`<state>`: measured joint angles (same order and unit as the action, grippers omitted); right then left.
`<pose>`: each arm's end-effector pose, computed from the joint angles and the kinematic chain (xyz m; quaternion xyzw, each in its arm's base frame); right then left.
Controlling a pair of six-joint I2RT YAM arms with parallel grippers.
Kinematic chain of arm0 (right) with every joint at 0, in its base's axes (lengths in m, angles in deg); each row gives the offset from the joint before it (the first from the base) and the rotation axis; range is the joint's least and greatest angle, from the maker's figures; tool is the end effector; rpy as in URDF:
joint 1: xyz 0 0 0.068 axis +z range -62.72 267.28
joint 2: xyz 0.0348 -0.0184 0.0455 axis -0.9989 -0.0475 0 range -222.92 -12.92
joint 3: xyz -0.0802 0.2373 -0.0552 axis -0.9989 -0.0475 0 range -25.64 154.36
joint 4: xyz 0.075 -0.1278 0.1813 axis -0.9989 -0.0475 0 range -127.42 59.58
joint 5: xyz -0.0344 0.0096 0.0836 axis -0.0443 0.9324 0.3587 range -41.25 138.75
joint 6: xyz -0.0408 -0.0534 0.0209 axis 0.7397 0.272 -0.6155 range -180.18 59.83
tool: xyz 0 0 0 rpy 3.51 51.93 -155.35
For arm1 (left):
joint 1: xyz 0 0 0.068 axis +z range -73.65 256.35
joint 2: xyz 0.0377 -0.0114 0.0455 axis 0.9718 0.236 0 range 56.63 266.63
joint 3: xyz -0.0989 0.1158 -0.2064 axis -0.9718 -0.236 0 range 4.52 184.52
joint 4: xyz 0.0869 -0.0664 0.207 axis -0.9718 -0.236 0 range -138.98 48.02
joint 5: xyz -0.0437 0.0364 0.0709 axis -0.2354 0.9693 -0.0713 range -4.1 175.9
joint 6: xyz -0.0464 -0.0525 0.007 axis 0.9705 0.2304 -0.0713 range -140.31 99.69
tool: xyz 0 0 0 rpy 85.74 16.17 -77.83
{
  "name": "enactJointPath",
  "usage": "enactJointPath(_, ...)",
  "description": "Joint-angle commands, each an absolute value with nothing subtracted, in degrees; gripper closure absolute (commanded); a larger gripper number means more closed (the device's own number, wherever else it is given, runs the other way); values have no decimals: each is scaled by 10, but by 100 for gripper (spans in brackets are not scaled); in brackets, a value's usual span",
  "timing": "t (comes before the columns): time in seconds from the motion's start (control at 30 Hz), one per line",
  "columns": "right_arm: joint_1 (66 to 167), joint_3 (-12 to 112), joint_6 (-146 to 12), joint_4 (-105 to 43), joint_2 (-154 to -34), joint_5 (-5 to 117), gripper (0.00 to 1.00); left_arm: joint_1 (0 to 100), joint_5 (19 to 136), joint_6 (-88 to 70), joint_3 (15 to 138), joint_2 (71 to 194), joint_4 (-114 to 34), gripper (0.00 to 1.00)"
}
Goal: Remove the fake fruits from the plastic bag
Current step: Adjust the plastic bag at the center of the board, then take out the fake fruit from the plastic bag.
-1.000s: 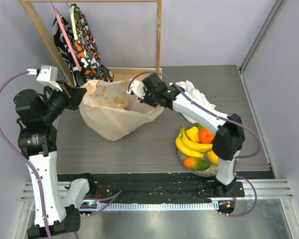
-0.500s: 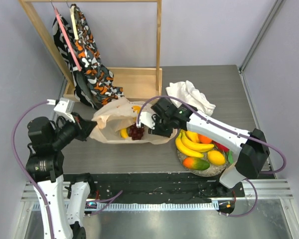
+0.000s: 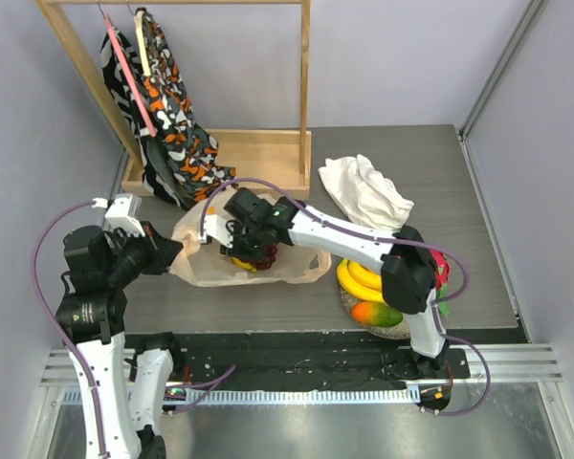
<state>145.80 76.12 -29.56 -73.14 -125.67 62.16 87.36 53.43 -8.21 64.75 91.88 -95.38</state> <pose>0.2057 0.3614 0.2543 -0.6883 0.6468 0.1823 0.2733 0.1002 -0.0120 0.3432 -0.0250 0.8368 -0.2448 0.4892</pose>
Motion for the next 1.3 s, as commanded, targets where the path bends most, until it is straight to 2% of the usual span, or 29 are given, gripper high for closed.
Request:
enactJointPath(0.0,1464,799,-313,-716,-1310,597,79,879,543,-75,680,924,-929,100)
enactJointPath(0.33,1488,823,-356,-694,-1372,560,81,878,536,-82,673,922,-942,100)
enactJointPath(0.47,1499,813,-382,-662,-1384,490,80,878,534,-85,671,922,-948,100)
enactJointPath(0.57,1499,819,-397,-639,-1403,423,69,878,535,-90,671,922,-959,100)
enactJointPath(0.6,1499,822,-400,-640,-1408,417,62,878,534,-90,669,922,-960,100)
enactJointPath(0.73,1499,823,-405,-640,-1422,415,56,878,531,-88,667,921,-958,100)
enactJointPath(0.83,1499,813,-402,-640,-1426,407,57,878,530,-86,663,921,-952,100)
enactJointPath(0.93,1498,797,-388,-640,-1425,398,64,878,531,-84,663,919,-951,100)
enactJointPath(0.97,1498,791,-385,-643,-1426,397,69,878,532,-84,662,918,-951,100)
enactJointPath(1.03,1497,786,-379,-643,-1425,391,71,879,533,-84,660,915,-952,100)
enactJointPath(1.27,1496,779,-392,-623,-1406,319,52,878,540,-86,663,906,-953,100)
